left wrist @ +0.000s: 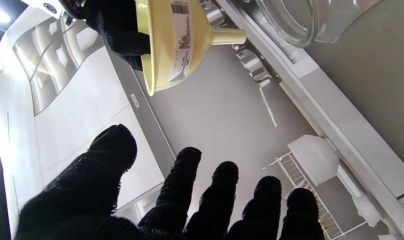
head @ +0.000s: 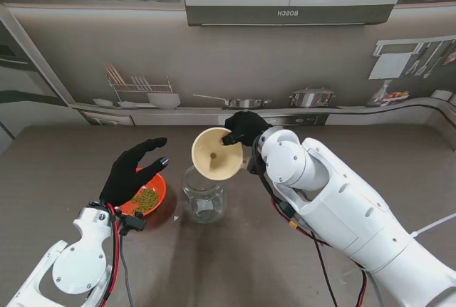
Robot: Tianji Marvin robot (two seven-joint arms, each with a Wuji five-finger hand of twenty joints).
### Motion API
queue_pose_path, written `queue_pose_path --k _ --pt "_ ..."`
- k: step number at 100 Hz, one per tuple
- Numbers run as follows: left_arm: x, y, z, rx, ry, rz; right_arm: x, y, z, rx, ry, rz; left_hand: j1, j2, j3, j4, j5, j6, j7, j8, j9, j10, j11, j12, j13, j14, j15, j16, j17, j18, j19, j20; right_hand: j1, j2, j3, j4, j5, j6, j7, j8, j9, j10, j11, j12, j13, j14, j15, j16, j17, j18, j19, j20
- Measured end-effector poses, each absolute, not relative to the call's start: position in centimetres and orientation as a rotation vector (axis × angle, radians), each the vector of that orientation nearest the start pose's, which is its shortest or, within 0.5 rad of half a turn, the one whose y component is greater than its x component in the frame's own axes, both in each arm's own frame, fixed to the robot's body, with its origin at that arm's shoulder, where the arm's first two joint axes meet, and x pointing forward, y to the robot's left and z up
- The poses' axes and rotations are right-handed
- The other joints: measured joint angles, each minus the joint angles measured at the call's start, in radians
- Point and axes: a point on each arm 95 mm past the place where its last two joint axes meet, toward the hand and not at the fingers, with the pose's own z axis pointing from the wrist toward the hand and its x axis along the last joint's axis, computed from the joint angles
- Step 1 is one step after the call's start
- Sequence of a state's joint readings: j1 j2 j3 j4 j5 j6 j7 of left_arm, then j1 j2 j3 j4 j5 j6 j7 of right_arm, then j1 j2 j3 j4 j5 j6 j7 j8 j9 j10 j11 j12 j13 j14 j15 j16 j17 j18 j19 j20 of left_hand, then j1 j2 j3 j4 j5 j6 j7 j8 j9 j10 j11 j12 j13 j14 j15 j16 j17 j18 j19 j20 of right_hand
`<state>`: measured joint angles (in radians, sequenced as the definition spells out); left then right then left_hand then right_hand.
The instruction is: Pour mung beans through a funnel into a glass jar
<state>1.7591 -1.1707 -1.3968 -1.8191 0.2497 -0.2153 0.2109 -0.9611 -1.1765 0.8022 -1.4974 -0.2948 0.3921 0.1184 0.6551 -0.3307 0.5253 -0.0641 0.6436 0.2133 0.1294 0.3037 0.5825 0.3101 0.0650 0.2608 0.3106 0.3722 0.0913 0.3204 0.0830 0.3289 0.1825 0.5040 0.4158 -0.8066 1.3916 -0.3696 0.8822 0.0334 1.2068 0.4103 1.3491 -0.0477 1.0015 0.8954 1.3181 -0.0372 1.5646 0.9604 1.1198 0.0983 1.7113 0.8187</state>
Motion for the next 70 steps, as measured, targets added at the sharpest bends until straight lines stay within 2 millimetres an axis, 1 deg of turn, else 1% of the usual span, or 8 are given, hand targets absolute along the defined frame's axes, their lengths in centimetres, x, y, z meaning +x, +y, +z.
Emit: queue_pose_path --k 13,33,47,57,70 --pt "36.1 2.0 -26.0 -1.598 0.634 -2.256 50.0 13.3 -20.6 -2.085 -1.779 -2.129 0.0 0.0 0.0 0.0 0.0 0.0 0.0 0.0 0.0 0.0 0.0 0.0 0.0 0.0 0.0 0.0 0.0 0.0 0.0 0.0 0.0 0.0 -0.001 0.0 0.0 0.0 0.0 0.0 0.0 0.0 0.0 -0.009 0.0 0.0 -0.001 0.0 0.0 0.0 0.0 -0.001" --pt "36.0 2.1 -25.9 -1.593 0.624 -2.256 49.3 14.0 -20.8 -2.053 -1.793 -2.111 0.0 0.0 0.0 0.0 0.0 0.0 0.0 0.0 0.0 0.0 0.0 0.0 0.0 0.004 0.0 0.0 0.0 0.001 0.0 0.0 0.0 0.004 -0.006 0.0 0.0 0.0 0.0 0.0 0.0 -0.001 0.0 -0.009 0.0 0.0 -0.002 0.0 0.0 0.0 0.0 -0.001" --pt "36.0 2.1 -25.8 -1.592 0.624 -2.258 48.8 14.8 -21.5 -2.013 -1.884 -2.075 0.0 0.0 0.0 0.0 0.0 0.0 0.0 0.0 0.0 0.0 0.0 0.0 0.0 0.008 0.0 0.0 0.0 0.001 0.0 0.0 0.0 0.021 -0.01 0.0 -0.001 0.0 0.0 0.0 0.0 -0.001 -0.001 -0.01 0.0 -0.001 -0.006 0.0 0.0 -0.001 0.0 -0.002" --pt "36.0 2.1 -25.8 -1.593 0.625 -2.259 49.0 15.1 -22.0 -2.004 -1.92 -2.064 0.0 0.0 0.0 0.0 0.0 0.0 0.0 0.0 0.0 0.0 0.0 0.0 0.0 0.008 0.0 0.0 0.0 0.002 0.0 0.0 0.0 0.037 -0.02 0.0 -0.012 0.0 0.0 0.0 0.0 -0.002 -0.024 -0.02 0.0 -0.001 -0.032 -0.01 0.0 -0.001 0.0 -0.005" --pt "36.0 2.1 -25.8 -1.597 0.624 -2.258 49.7 15.3 -22.9 -2.01 -1.958 -2.052 0.0 0.0 0.0 0.0 0.001 0.0 0.0 0.0 0.0 0.0 0.0 0.0 0.0 0.009 0.0 0.0 0.0 0.008 0.0 0.0 0.003 0.063 -0.043 0.0 -0.027 0.0 0.0 0.0 0.0 -0.002 -0.06 -0.027 0.0 -0.001 -0.066 -0.033 -0.001 -0.001 -0.027 -0.017"
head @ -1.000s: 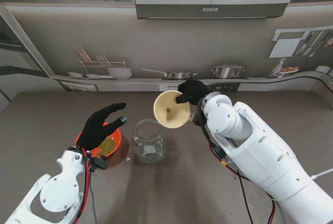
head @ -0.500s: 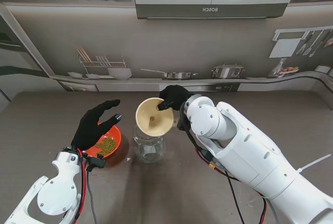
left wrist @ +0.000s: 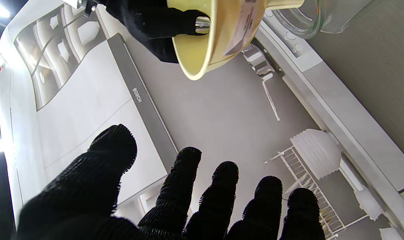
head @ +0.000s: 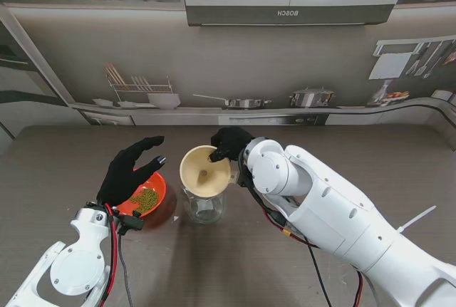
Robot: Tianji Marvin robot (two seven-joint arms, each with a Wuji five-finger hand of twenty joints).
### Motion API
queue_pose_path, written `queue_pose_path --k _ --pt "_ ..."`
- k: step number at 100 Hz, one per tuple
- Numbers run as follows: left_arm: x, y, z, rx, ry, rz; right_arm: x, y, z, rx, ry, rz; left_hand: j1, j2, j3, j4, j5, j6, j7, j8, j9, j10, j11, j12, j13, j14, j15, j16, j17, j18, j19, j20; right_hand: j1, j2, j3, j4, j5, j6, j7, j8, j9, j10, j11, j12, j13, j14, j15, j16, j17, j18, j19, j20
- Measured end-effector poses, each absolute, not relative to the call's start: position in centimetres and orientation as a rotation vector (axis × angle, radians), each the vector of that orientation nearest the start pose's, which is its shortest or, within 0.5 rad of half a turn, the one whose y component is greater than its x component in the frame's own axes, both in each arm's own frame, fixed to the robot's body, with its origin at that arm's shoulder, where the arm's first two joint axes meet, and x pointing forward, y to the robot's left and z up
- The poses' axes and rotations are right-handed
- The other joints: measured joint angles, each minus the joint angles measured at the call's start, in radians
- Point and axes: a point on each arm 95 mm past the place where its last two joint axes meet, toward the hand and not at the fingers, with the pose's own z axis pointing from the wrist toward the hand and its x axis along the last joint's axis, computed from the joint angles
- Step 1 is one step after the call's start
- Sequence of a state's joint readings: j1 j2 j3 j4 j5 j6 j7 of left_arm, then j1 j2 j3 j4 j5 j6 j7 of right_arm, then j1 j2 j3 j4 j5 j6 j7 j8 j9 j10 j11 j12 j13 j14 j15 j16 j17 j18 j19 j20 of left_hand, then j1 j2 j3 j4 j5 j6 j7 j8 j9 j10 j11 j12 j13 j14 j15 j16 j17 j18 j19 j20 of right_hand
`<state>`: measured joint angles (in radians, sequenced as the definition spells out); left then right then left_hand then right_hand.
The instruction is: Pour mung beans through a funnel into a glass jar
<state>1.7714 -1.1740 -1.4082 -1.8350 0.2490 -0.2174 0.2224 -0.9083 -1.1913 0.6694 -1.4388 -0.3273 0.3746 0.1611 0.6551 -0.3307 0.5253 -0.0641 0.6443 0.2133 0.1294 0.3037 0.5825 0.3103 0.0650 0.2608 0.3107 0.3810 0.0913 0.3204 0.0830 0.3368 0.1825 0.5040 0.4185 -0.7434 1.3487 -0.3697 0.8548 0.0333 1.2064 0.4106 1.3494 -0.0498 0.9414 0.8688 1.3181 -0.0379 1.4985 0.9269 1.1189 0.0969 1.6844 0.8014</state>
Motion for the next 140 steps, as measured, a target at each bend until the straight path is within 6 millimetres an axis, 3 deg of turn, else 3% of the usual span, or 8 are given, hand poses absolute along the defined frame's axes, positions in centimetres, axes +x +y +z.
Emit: queue_pose_path --k 44,53,62,74,85,106,120,140 --pt "35.9 2.0 -25.8 -1.619 0.626 -2.253 50.6 16.0 -24.3 -1.932 -2.129 -2.045 0.0 0.0 0.0 0.0 0.001 0.0 0.0 0.0 0.0 0.0 0.0 0.0 0.0 0.002 0.0 0.0 0.0 0.001 0.0 0.0 0.01 0.128 -0.126 0.005 -0.085 -0.083 0.0 0.0 -0.066 -0.001 -0.076 -0.012 -0.012 0.025 -0.237 -0.124 -0.083 0.015 -0.191 -0.039" --pt "35.9 2.0 -25.9 -1.628 0.63 -2.252 50.8 16.0 -24.4 -1.918 -2.151 -2.05 0.0 0.0 0.0 0.0 0.001 0.0 0.0 0.0 0.0 0.0 0.0 0.0 0.0 0.002 0.0 0.0 0.0 0.002 0.0 0.0 -0.034 0.176 -0.165 0.007 -0.112 -0.092 0.0 0.0 -0.112 0.0 -0.079 -0.021 -0.012 0.025 -0.288 -0.152 -0.126 0.016 -0.214 -0.039" --pt "35.9 2.0 -25.9 -1.633 0.633 -2.25 50.9 15.9 -24.4 -1.917 -2.158 -2.067 0.0 0.0 0.0 0.0 0.001 0.0 0.0 0.0 0.0 0.001 0.0 0.0 0.0 0.002 0.0 0.0 0.001 0.002 0.0 0.0 -0.078 0.198 -0.177 0.027 -0.164 -0.094 -0.019 0.0 -0.181 0.005 -0.078 -0.025 -0.012 0.027 -0.347 -0.181 -0.172 0.017 -0.227 -0.039" --pt "35.9 1.9 -25.9 -1.637 0.635 -2.25 50.9 15.9 -24.5 -1.908 -2.186 -2.073 0.0 0.0 0.0 0.0 0.009 0.0 0.0 0.0 0.0 0.001 0.0 0.0 0.0 0.002 0.0 0.0 0.001 0.002 0.0 0.0 -0.141 0.226 -0.209 0.12 -0.235 -0.086 -0.113 0.0 -0.312 0.007 -0.081 -0.071 -0.014 0.042 -0.526 -0.244 -0.25 0.028 -0.264 -0.039" --pt "36.0 1.9 -25.9 -1.64 0.639 -2.25 50.9 15.8 -24.4 -1.902 -2.205 -2.081 0.0 0.0 0.0 0.0 0.009 0.0 0.0 0.0 0.0 0.001 0.0 0.0 0.0 0.002 0.0 0.0 0.001 0.002 0.0 0.0 -0.163 0.238 -0.254 0.202 -0.291 -0.076 -0.197 0.087 -0.405 0.012 -0.1 -0.123 -0.092 0.066 -0.645 -0.258 -0.317 0.042 -0.295 -0.042" --pt "36.0 1.8 -25.9 -1.646 0.647 -2.25 50.9 15.6 -24.2 -1.883 -2.23 -2.12 0.0 0.0 0.0 0.0 0.009 0.0 0.0 0.0 0.001 0.001 0.0 0.0 0.002 0.002 0.0 0.0 0.001 0.002 0.0 0.0 -0.175 0.225 -0.348 0.204 -0.411 -0.084 -0.262 0.098 -0.591 0.017 -0.121 -0.169 -0.258 0.119 -0.789 -0.31 -0.428 0.063 -0.354 -0.052" --pt "36.0 1.8 -25.9 -1.649 0.652 -2.25 50.7 15.3 -24.0 -1.861 -2.259 -2.145 0.0 0.0 0.0 0.0 0.009 0.0 0.0 0.0 0.002 0.001 0.0 0.0 0.002 0.002 0.0 0.0 0.001 0.002 0.0 0.0 -0.192 0.221 -0.416 0.213 -0.512 -0.11 -0.326 0.098 -0.762 0.027 -0.171 -0.233 -0.4 0.187 -0.938 -0.41 -0.514 0.094 -0.431 -0.052" --pt "36.0 1.7 -26.0 -1.652 0.657 -2.249 50.6 14.5 -23.4 -1.872 -2.234 -2.19 0.0 0.0 0.0 0.0 0.009 0.0 0.0 0.0 0.002 0.001 0.0 0.0 0.002 0.002 0.0 0.0 0.001 0.002 0.0 0.0 -0.213 0.286 -0.624 0.255 -0.626 -0.115 -0.421 0.098 -0.94 0.051 -0.273 -0.36 -0.563 0.237 -1.136 -0.533 -0.629 0.138 -0.589 -0.09"
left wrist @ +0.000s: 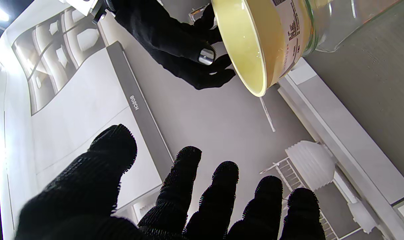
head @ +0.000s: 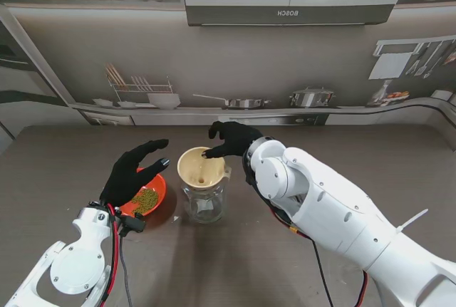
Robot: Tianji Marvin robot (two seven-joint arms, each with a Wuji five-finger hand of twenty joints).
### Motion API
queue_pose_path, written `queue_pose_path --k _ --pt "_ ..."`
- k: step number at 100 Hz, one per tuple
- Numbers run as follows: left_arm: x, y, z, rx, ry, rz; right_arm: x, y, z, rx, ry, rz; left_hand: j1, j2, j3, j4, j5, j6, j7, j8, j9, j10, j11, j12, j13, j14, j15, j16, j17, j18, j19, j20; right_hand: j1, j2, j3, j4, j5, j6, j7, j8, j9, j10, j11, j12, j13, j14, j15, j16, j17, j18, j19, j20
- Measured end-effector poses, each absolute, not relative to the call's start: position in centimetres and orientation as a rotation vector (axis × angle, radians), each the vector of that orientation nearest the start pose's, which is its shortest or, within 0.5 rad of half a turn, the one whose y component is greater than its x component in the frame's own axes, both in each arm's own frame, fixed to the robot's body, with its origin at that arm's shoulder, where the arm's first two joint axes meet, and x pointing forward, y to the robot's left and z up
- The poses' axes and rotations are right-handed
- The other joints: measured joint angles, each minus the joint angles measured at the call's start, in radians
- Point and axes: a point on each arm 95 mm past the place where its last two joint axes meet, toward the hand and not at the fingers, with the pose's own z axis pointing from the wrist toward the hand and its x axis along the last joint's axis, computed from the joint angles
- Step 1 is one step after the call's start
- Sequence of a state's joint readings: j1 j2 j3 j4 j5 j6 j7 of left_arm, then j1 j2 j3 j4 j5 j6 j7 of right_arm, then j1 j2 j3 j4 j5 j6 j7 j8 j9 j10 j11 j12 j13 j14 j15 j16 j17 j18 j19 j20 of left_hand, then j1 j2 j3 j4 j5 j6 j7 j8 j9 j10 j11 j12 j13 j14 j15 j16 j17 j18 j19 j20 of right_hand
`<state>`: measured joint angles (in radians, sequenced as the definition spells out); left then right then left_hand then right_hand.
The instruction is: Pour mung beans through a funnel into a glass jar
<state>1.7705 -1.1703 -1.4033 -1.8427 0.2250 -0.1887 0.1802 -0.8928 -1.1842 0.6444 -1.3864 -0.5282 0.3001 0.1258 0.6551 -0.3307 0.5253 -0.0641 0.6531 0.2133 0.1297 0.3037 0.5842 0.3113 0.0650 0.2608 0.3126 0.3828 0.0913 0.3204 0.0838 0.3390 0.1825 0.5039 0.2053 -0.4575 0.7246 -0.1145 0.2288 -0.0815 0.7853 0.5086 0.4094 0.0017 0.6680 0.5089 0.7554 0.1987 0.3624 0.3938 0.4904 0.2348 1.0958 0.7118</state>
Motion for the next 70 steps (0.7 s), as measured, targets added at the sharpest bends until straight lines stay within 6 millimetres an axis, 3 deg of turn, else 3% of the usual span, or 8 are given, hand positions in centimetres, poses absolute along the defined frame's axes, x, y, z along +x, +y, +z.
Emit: queue_pose_path --k 32,70 --pt "36.2 1.3 -25.9 -1.656 0.673 -2.253 48.9 12.3 -21.0 1.197 1.417 1.714 0.0 0.0 0.0 0.0 0.0 0.0 0.0 0.0 0.0 0.0 0.0 0.0 0.0 0.0 0.0 0.0 0.0 0.0 0.0 0.0 -0.001 0.002 -0.026 0.019 0.004 -0.015 -0.018 0.0 -0.023 -0.003 -0.025 -0.046 -0.047 -0.036 -0.03 -0.024 -0.054 0.001 -0.09 -0.037" --pt "36.3 1.1 -26.1 -1.657 0.685 -2.253 45.0 10.4 -21.3 0.988 1.259 1.952 0.0 0.0 0.0 0.0 0.0 0.0 0.0 0.0 0.0 0.0 0.0 0.0 0.0 0.0 0.0 0.0 0.0 0.0 0.0 0.0 -0.001 0.002 -0.022 0.019 0.09 -0.069 -0.046 0.0 0.078 -0.03 -0.083 -0.096 -0.043 -0.05 -0.042 -0.037 -0.053 0.001 -0.132 -0.065"
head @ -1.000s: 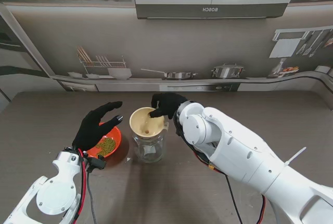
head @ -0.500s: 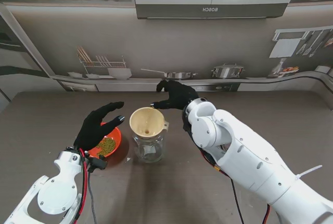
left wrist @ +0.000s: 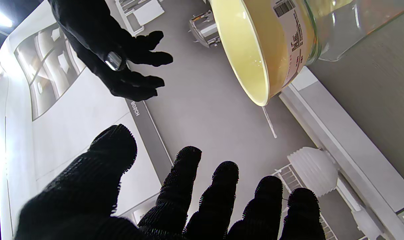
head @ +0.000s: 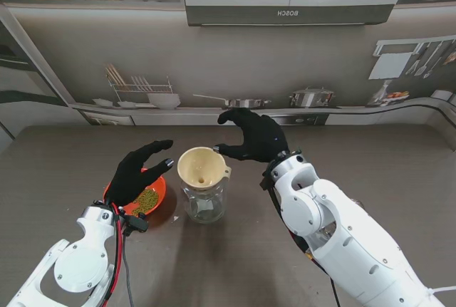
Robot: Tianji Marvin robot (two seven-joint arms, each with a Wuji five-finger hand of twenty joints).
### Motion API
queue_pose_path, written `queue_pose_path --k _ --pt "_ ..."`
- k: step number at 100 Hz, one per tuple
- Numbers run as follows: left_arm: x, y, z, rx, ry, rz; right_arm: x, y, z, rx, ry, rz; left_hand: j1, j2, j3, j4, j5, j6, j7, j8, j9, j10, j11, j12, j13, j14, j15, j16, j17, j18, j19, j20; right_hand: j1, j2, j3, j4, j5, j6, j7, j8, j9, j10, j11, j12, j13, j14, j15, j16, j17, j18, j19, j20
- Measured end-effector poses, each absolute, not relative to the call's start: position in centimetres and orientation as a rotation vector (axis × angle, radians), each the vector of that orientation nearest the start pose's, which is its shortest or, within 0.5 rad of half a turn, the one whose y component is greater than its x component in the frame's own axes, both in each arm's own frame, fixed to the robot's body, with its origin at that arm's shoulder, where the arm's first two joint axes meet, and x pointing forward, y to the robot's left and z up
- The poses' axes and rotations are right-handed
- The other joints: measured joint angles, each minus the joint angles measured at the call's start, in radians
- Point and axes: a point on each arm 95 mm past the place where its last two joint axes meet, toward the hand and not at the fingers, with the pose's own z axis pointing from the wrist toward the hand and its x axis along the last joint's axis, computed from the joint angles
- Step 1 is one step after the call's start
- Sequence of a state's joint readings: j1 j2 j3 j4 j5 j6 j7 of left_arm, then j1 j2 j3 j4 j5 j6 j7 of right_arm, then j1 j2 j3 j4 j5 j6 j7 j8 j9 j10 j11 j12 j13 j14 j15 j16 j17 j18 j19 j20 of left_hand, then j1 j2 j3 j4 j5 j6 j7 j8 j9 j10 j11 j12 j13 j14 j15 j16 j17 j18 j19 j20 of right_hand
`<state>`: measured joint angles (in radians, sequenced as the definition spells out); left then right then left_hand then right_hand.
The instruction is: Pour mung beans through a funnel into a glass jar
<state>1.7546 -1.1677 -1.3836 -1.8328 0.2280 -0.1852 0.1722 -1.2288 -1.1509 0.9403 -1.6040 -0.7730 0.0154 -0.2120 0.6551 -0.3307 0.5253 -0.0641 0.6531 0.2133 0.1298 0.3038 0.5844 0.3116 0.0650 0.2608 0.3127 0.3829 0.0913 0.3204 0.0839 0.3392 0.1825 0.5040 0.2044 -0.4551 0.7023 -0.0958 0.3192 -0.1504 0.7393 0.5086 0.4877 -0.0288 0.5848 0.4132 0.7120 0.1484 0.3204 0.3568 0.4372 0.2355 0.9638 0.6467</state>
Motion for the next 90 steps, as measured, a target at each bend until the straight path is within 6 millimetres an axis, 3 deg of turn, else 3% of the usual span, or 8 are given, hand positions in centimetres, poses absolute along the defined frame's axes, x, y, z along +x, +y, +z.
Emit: queue_pose_path --k 47,90 --pt "36.6 0.4 -26.5 -1.672 0.724 -2.249 40.1 9.4 -22.2 0.924 1.233 2.067 0.0 0.0 0.0 0.0 0.0 0.0 0.0 0.0 0.0 0.0 0.0 0.0 0.0 0.0 0.0 0.0 0.0 0.0 0.0 0.0 0.0 0.0 0.013 0.0 0.074 -0.019 -0.026 0.0 0.112 -0.031 -0.042 -0.01 0.038 -0.011 -0.032 0.0 0.009 0.0 -0.037 -0.025" --pt "37.2 0.0 -27.0 -1.695 0.765 -2.237 37.9 8.9 -22.1 0.796 1.228 2.087 0.0 0.0 0.0 0.0 0.0 0.0 0.0 0.0 0.0 0.0 0.0 0.0 0.0 0.0 0.0 0.0 0.0 0.0 0.0 0.0 -0.012 0.0 0.009 0.0 0.086 -0.027 -0.046 0.0 0.124 -0.035 -0.061 -0.01 0.061 -0.022 -0.036 -0.001 0.021 0.0 -0.049 -0.035"
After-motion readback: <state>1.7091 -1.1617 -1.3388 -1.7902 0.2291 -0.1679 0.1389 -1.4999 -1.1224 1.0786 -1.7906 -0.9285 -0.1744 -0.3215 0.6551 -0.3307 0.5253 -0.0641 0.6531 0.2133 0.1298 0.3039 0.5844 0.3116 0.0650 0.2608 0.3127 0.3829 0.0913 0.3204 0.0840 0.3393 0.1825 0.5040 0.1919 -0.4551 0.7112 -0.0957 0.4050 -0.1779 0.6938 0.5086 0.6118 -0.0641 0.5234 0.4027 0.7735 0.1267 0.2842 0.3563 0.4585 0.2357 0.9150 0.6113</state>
